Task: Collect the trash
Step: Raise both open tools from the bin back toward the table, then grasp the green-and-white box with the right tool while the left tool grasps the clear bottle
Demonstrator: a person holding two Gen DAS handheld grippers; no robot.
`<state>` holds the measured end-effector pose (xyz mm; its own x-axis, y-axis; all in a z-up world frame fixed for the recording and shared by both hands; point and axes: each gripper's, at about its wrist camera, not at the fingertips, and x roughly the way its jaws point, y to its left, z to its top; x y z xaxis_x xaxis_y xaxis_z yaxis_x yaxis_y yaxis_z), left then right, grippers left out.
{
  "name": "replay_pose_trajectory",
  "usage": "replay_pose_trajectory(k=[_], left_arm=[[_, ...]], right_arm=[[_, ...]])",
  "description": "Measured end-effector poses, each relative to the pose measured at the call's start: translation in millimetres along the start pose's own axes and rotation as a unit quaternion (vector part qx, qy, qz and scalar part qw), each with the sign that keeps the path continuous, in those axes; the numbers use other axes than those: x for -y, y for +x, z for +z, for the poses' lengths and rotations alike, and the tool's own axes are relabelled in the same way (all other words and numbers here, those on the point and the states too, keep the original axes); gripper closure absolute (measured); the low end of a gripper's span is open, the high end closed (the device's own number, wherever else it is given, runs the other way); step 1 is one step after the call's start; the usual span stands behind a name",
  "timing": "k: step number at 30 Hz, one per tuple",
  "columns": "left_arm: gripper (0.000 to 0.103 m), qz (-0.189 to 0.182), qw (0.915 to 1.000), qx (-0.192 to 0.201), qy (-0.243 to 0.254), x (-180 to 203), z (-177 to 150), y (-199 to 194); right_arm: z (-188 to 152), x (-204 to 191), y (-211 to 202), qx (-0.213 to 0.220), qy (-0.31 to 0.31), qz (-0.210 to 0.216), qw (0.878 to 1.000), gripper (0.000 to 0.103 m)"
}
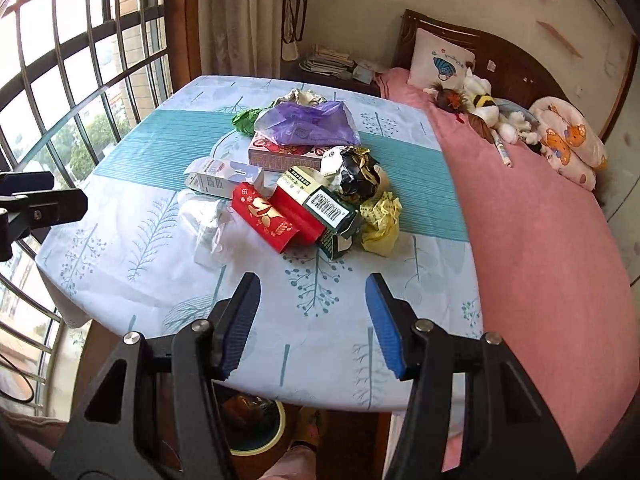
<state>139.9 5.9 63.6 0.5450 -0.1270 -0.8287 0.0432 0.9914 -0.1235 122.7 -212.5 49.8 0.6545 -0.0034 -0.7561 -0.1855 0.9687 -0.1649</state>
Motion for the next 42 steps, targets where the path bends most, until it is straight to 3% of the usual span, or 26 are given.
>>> replay_pose_trajectory(k=[10,18,21,24,27,32,36,42], left_arm=[[0.017,0.07,0.9879,-0.076,-0.116,34,39,97],[0.017,0.119,0.965,-0.118,-0.201,50,55,152],[0.017,0.146,0.9545,-0.138,-0.221,53,60,169],[0.019,0.174,0.9417,-0.16,-0.24,53,63,186],[0.024,0.182,0.9348,-0.174,-0.25,54,66,201],[0.039,0.185,0.9289,-0.195,-0.255,53,61,215],[0.055,0.183,0.9294,-0.189,-0.259,47,53,209],[0.055,0.168,0.9324,-0.178,-0.266,41,39,198]], right_arm=[[26,43,113,-0.02,-0.146,0.083,0.986,0.055],[31,39,141,0.014,-0.233,0.132,0.964,0.056],[31,35,145,0.028,-0.257,0.138,0.956,0.063],[33,34,148,0.034,-0.267,0.146,0.952,0.068],[35,36,153,0.034,-0.263,0.149,0.953,0.069],[34,40,151,0.05,-0.257,0.153,0.953,0.069],[30,39,152,0.064,-0.259,0.14,0.954,0.069],[23,31,159,0.081,-0.271,0.11,0.953,0.068]])
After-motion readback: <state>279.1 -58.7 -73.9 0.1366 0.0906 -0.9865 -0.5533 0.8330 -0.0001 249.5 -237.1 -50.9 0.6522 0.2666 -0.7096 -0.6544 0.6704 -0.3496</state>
